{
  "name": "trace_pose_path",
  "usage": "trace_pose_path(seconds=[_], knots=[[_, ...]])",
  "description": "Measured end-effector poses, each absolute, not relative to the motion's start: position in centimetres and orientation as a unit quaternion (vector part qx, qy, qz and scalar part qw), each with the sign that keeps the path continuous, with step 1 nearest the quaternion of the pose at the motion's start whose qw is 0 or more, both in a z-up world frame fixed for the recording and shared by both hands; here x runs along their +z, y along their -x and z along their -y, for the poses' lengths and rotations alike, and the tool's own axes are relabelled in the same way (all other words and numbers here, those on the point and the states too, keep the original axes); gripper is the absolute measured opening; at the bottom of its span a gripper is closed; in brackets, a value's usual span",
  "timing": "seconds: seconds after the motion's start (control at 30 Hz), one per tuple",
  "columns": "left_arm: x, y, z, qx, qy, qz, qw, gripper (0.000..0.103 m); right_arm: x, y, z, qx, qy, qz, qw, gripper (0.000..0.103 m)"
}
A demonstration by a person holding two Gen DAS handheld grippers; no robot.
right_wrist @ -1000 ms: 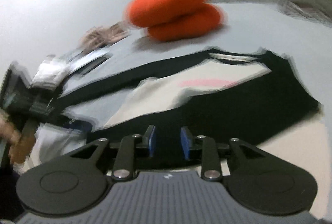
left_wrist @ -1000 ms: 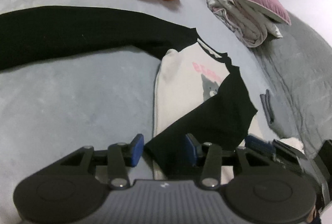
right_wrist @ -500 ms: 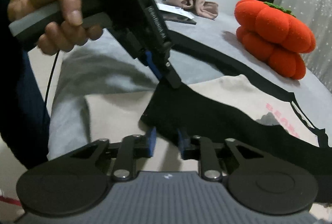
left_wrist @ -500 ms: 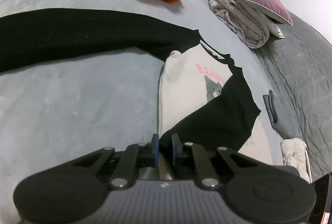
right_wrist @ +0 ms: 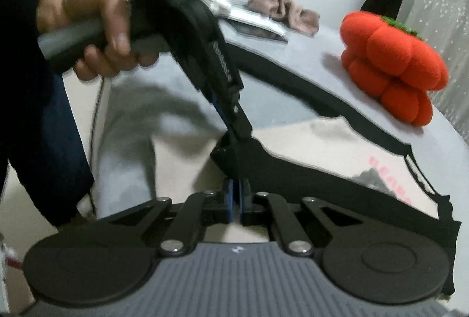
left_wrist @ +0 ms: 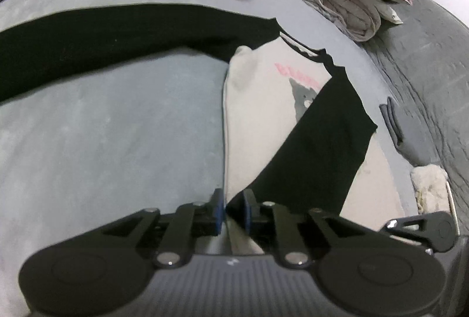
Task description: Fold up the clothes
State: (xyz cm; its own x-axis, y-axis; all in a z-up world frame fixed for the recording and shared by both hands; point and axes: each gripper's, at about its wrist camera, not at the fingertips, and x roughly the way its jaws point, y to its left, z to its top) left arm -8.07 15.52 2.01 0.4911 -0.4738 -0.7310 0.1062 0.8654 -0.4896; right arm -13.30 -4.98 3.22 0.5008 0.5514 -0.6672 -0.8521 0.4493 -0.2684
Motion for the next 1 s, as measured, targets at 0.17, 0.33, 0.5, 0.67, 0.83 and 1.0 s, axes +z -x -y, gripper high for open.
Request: trace_pose_path(seconds=[0.17, 0.33, 0.5, 0.67, 0.83, 1.0], knots=[[4.8, 8.5, -16.9, -0.139, 0.164, -0.426, 0.879, 0.048, 3.8, 13.1, 6.1, 0.472, 0.283, -0.262, 0.793, 0.022], [6.1, 8.2, -18.0, -0.14, 0.187, -0.386, 0.892, 0.048, 7.0, 9.1, 12.1, 0.444, 0.165, -0.283, 0.834, 0.055], [4.7, 8.2, -13.8, -0.225, 0.183, -0.398, 0.87, 0.047, 5.7, 6.6, 12.3, 0.374, 0.127, -0.291, 0.871, 0.055], [2.1, 7.7, -11.0, -0.221, 0.133, -0.448, 0.856, 0.045, 2.4, 4.3, 11.3, 0.37, 0.113, -0.356, 0.851, 0.055], [2.0, 7.8, -12.0, -0.22, 0.153, -0.446, 0.854, 0.045, 2.8, 1.7, 15.2, 0.356, 0.05, -0.384, 0.85, 0.064], [2.1, 7.6, -12.4, -0.219, 0.165, -0.45, 0.85, 0.045, 2.4, -1.3, 20.8, 0.295, -0.018, -0.4, 0.868, 0.062]])
